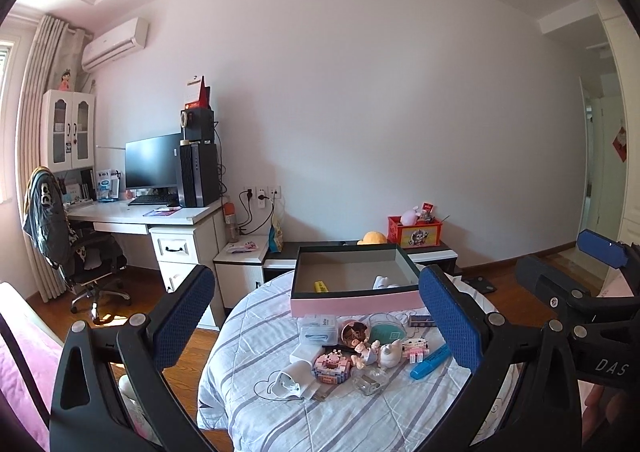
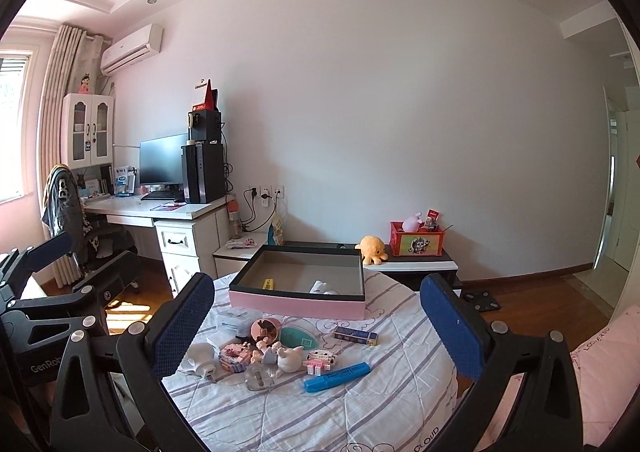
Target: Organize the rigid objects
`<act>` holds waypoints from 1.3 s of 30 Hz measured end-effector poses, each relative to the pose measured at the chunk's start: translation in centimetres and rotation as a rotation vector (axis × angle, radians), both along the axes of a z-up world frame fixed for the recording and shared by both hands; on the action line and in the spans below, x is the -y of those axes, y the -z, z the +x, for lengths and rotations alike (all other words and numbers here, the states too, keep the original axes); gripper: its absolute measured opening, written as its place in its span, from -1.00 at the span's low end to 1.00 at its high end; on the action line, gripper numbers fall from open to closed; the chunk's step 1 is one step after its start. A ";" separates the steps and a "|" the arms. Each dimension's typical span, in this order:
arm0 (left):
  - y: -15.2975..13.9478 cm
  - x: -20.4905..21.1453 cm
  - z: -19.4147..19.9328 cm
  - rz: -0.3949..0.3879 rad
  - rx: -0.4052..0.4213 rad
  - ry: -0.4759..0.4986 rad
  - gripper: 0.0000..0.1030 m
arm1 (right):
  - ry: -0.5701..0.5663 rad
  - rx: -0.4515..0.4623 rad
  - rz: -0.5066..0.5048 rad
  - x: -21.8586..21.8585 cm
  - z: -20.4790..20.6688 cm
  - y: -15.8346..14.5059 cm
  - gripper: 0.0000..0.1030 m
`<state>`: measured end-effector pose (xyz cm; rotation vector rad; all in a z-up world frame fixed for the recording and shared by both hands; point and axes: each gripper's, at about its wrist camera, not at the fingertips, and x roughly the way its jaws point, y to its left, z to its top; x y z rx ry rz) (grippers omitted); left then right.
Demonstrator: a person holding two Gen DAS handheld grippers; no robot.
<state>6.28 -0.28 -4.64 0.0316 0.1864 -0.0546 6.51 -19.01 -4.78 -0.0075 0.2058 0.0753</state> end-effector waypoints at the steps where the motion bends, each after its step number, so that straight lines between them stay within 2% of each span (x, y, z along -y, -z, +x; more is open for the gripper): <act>1: 0.1 0.0 0.2 0.002 -0.004 -0.004 1.00 | -0.001 -0.004 -0.002 -0.1 0.1 0.0 1.00; 5: 1.1 -0.7 1.5 0.004 -0.040 -0.018 1.00 | 0.009 -0.026 -0.001 0.2 1.0 0.6 1.00; 8: 2.8 -2.3 3.3 -0.013 -0.099 -0.028 1.00 | 0.025 -0.056 -0.001 0.7 2.1 1.6 1.00; 15: 7.7 -5.3 7.6 -0.072 -0.256 -0.046 1.00 | 0.062 -0.184 0.012 2.2 6.2 5.9 1.00; 23: 15.6 -4.2 12.4 -0.002 -0.476 -0.017 1.00 | 0.086 -0.357 0.019 3.6 10.4 12.5 1.00; 27: 19.0 -4.2 14.8 0.034 -0.565 -0.035 1.00 | 0.088 -0.426 0.026 4.3 11.6 15.3 1.00; 31: 20.3 -4.3 16.3 -0.010 -0.586 0.000 1.00 | 0.091 -0.485 0.046 4.9 12.6 17.6 1.00; 34: 21.0 -3.9 17.2 0.006 -0.589 0.015 1.00 | 0.071 -0.515 0.075 5.1 13.3 18.6 1.00; 37: 21.8 -3.7 17.4 -0.027 -0.597 0.049 0.76 | 0.053 -0.531 0.100 4.8 14.2 19.3 1.00; 38: 21.6 -3.6 17.3 -0.021 -0.582 0.051 0.57 | 0.050 -0.541 0.106 4.7 14.7 19.5 1.00; 39: 21.5 -3.4 17.2 -0.015 -0.573 0.069 0.17 | 0.049 -0.550 0.116 4.6 15.1 19.8 1.00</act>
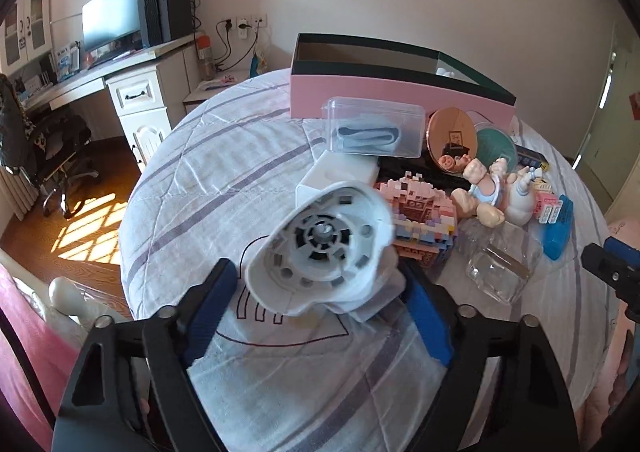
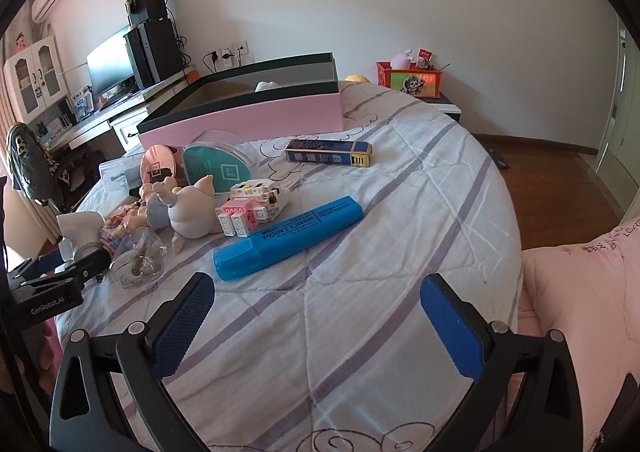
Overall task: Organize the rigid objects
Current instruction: 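Grasp the white plastic fan part with the left tool while the right tool grasps the blue highlighter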
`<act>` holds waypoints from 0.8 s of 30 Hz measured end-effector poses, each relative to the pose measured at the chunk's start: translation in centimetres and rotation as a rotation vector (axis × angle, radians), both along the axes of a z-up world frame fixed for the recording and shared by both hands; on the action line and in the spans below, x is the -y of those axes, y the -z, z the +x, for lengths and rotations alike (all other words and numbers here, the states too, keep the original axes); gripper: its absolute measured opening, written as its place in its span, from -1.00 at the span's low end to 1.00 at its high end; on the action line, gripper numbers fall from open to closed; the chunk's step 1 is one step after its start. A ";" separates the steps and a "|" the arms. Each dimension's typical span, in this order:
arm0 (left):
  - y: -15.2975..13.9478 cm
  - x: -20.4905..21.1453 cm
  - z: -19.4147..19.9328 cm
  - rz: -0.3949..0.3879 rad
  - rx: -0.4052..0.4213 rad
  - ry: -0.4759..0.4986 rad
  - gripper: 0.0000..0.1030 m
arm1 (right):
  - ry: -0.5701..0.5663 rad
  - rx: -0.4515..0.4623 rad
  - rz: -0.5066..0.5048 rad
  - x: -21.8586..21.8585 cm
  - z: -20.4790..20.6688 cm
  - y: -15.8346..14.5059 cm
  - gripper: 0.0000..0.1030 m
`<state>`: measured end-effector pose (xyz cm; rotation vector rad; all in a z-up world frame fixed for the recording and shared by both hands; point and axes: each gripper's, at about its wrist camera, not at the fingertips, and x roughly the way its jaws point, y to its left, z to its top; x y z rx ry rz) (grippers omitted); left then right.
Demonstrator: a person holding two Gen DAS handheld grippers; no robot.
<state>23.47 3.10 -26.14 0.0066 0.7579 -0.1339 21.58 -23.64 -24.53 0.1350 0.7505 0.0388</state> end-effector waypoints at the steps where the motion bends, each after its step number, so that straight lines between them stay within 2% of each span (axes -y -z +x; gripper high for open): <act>1: -0.1 0.2 -0.1 -0.005 0.005 0.007 0.14 | 0.004 -0.008 0.012 -0.1 0.5 0.3 1.00; 4: -0.1 0.5 -0.1 0.013 0.009 0.006 0.14 | 0.017 -0.020 0.031 -0.7 1.8 0.5 1.00; 8: -0.3 0.4 -0.3 0.004 0.007 0.008 0.09 | 0.043 -0.048 -0.003 -1.8 3.8 0.7 1.00; 10: -0.5 0.3 -0.6 -0.006 0.005 0.013 0.01 | 0.053 -0.067 -0.043 -2.1 4.6 0.8 1.00; 11: -0.5 0.3 -0.6 -0.016 0.002 0.020 -0.21 | 0.048 -0.071 -0.053 -2.1 4.8 0.9 1.00; 13: -0.7 0.3 -0.7 -0.020 -0.003 0.025 -0.22 | 0.032 -0.071 -0.058 -1.9 4.9 0.8 0.99; 14: -0.7 0.3 -0.6 -0.020 -0.004 0.025 -0.22 | 0.026 -0.066 -0.065 -1.6 4.6 0.8 0.90; 16: -0.6 0.1 -0.6 -0.032 -0.007 0.023 -0.22 | 0.031 -0.061 -0.079 -0.7 4.2 0.9 0.60; 18: -0.7 -0.1 -0.6 -0.038 -0.005 0.019 -0.22 | 0.051 -0.050 -0.088 0.5 3.6 0.7 -0.07; 20: -0.7 -0.2 -0.6 -0.041 -0.005 0.012 -0.22 | 0.044 -0.046 -0.070 1.7 3.5 0.6 -0.39; 21: -0.7 -0.3 -0.5 -0.042 -0.007 0.012 -0.22 | 0.032 -0.048 -0.058 2.1 3.6 0.6 -0.47; 24: -0.9 -0.5 -0.5 -0.039 -0.002 0.002 -0.23 | 0.008 -0.034 -0.047 2.8 3.8 0.5 -0.49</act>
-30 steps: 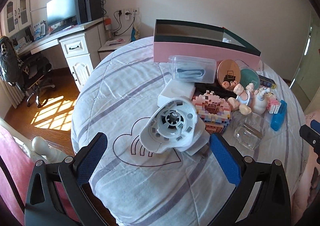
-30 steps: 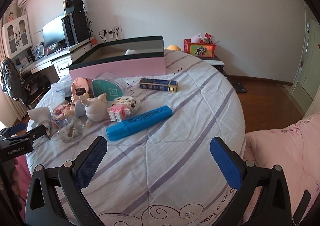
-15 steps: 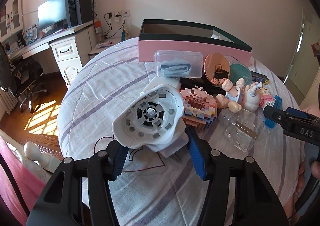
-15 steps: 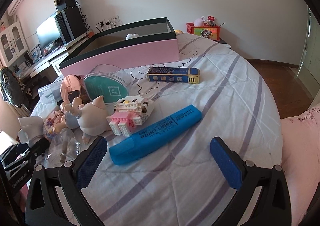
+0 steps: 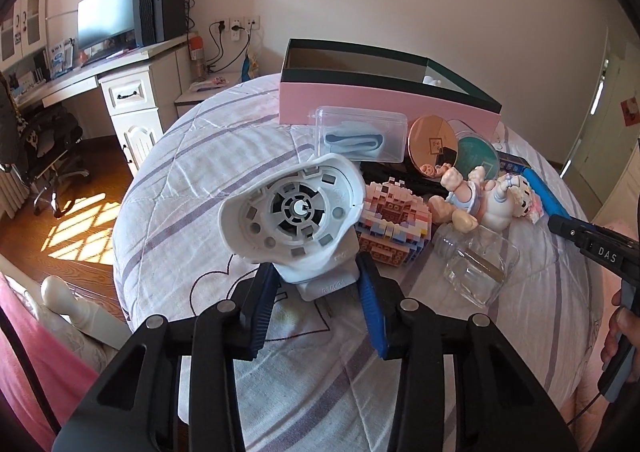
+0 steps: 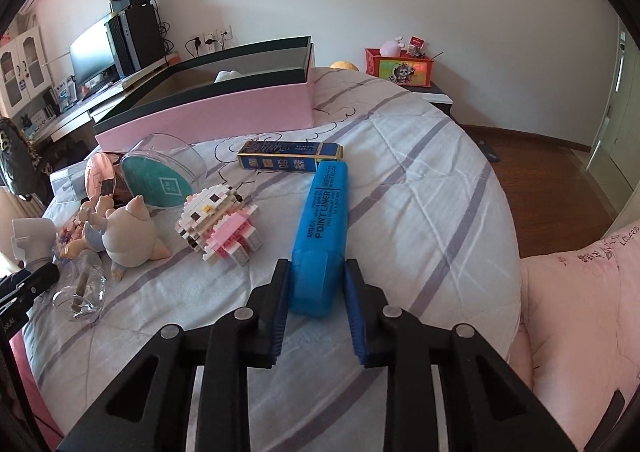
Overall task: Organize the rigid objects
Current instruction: 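Grasp the white plastic fan part with the left tool while the right tool grasps the blue highlighter, then lower both held items into the pink box and open both tools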
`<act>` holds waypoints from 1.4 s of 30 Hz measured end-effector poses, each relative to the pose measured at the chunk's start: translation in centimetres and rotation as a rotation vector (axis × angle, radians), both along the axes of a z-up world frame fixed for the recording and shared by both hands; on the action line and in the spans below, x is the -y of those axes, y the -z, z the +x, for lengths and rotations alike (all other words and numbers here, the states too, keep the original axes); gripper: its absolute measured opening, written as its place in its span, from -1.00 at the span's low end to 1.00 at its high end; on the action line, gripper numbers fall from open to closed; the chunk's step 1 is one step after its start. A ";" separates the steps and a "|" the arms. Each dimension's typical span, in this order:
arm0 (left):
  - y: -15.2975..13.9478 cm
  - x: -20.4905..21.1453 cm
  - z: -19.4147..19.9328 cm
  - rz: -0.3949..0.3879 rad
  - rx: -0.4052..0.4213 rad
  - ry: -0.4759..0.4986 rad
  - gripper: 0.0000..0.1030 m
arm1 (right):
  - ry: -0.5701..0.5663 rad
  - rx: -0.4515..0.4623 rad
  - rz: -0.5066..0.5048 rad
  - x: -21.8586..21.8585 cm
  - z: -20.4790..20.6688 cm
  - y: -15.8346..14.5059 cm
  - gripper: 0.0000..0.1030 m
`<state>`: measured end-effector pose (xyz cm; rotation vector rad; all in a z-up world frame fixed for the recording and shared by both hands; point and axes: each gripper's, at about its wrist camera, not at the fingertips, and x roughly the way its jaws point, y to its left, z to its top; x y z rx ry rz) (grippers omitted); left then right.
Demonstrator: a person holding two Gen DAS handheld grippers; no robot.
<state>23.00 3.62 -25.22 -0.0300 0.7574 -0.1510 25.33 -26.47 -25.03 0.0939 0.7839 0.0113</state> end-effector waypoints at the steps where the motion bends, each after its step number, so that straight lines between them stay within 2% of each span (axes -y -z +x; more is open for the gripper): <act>1: -0.1 -0.1 0.0 0.000 0.003 -0.007 -0.23 | -0.006 0.001 0.004 0.3 0.1 0.1 -0.49; 5: -0.1 -0.8 0.6 0.002 -0.003 -0.026 -0.23 | -0.036 0.014 0.041 1.1 0.3 0.2 -0.49; 7: 0.1 -1.1 1.0 0.004 -0.012 -0.041 -0.23 | 0.009 0.037 0.032 1.9 0.6 0.2 -0.47; 10: 0.3 -1.2 1.4 0.005 -0.016 -0.040 -0.24 | 0.017 0.030 0.040 2.6 1.8 0.3 -0.34; 12: 0.2 -1.1 1.7 0.010 -0.014 -0.042 -0.24 | 0.007 0.018 0.014 2.2 3.0 0.2 -0.13; 14: 0.1 -1.1 2.2 0.012 -0.015 -0.044 -0.24 | 0.003 0.000 -0.015 1.8 4.3 0.2 -0.08; 16: 0.0 -0.9 2.4 0.019 -0.011 -0.045 -0.24 | -0.014 -0.020 -0.055 1.5 5.1 0.1 -0.08; 18: -0.2 -0.7 2.8 0.025 -0.010 -0.046 -0.25 | -0.050 -0.025 -0.071 1.1 5.6 0.0 -0.49; 24: -2.0 -0.7 2.9 0.031 0.021 -0.037 -0.28 | -0.087 0.026 -0.037 0.5 4.3 -1.2 -0.49; 32: -5.7 0.0 3.8 0.017 0.081 0.011 -0.28 | -0.179 0.149 -0.005 -1.5 3.4 -6.1 -0.49; 35: -6.7 0.3 4.7 -0.015 0.085 0.045 -0.28 | -0.219 0.165 0.004 -2.3 4.5 -7.4 -0.48; 42: -9.6 3.0 9.5 -0.008 0.104 0.126 -0.28 | -0.289 0.187 0.001 -4.5 8.7 -9.2 -0.48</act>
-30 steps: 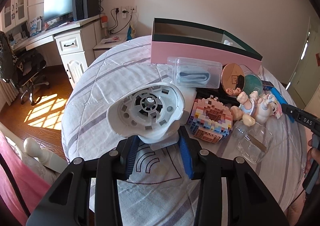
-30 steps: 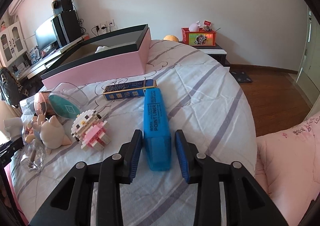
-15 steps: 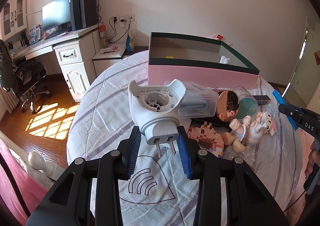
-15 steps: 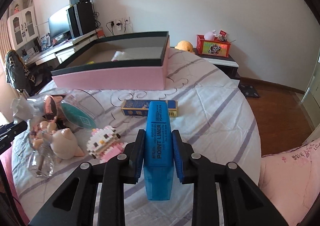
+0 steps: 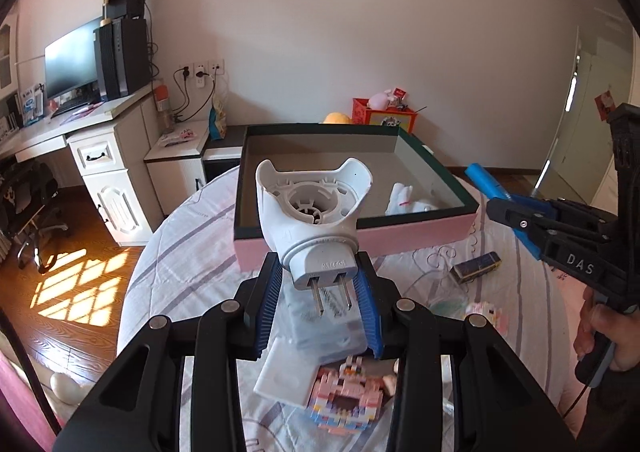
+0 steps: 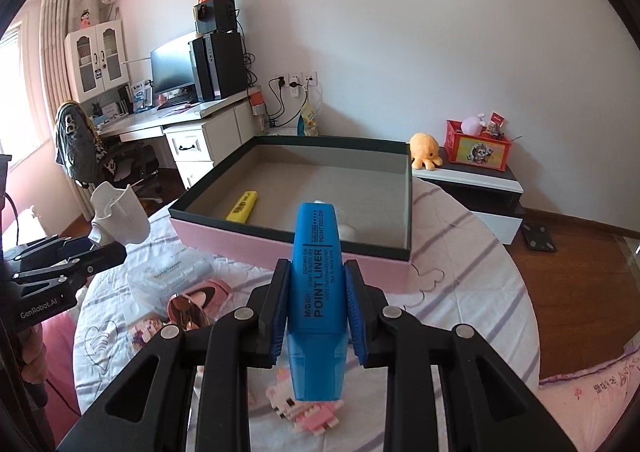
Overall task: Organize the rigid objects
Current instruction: 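Lower both held items into the pink box and open both tools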
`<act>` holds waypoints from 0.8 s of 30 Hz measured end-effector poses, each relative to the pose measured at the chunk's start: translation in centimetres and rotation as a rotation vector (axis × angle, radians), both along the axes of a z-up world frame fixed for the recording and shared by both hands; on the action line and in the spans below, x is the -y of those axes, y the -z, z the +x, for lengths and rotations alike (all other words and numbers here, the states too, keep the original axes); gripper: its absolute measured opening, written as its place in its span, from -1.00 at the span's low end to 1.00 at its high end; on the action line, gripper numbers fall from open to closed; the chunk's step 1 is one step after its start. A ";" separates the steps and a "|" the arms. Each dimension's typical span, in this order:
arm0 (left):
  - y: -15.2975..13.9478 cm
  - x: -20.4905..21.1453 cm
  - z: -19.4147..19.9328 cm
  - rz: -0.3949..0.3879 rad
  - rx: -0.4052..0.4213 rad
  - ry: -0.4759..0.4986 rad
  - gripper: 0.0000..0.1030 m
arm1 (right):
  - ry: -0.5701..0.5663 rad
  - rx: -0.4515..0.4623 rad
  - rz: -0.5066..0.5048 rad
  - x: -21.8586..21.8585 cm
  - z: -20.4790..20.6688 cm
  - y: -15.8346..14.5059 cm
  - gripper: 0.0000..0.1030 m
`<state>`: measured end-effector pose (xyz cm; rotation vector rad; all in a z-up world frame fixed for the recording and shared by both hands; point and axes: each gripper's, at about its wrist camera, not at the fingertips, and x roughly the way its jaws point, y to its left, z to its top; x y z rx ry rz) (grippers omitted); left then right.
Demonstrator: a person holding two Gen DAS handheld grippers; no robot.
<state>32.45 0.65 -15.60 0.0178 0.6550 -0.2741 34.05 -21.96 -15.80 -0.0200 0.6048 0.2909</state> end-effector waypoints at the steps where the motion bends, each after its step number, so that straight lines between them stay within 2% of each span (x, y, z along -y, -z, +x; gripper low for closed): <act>1: -0.4 0.5 1.0 0.006 0.004 0.009 -0.28 | -0.007 0.000 -0.010 -0.5 0.8 -0.2 -0.48; 6: -1.0 3.2 7.2 0.056 -0.020 0.034 -0.28 | -0.027 -0.023 -0.017 -1.9 6.2 -0.2 -0.48; 11: 0.6 5.1 12.8 0.126 -0.069 0.009 -0.28 | -0.015 -0.082 -0.029 -2.2 10.8 1.5 -0.48; 13: 1.4 5.5 14.3 0.131 -0.098 0.016 -0.28 | -0.014 -0.103 -0.028 -2.3 12.2 2.3 -0.48; 16: 2.7 6.1 15.8 0.167 -0.123 0.006 -0.28 | -0.008 -0.129 -0.048 -2.5 13.7 3.5 -0.48; 22: 4.5 6.0 17.0 0.167 -0.166 -0.019 -0.25 | 0.007 -0.166 -0.042 -2.7 15.2 5.1 -0.47; 23: 4.4 5.9 17.0 0.169 -0.158 -0.026 -0.23 | 0.011 -0.170 -0.043 -2.6 15.3 5.2 -0.43; 24: 4.2 5.9 16.8 0.166 -0.150 -0.023 -0.09 | 0.017 -0.171 -0.039 -2.6 15.3 5.3 -0.29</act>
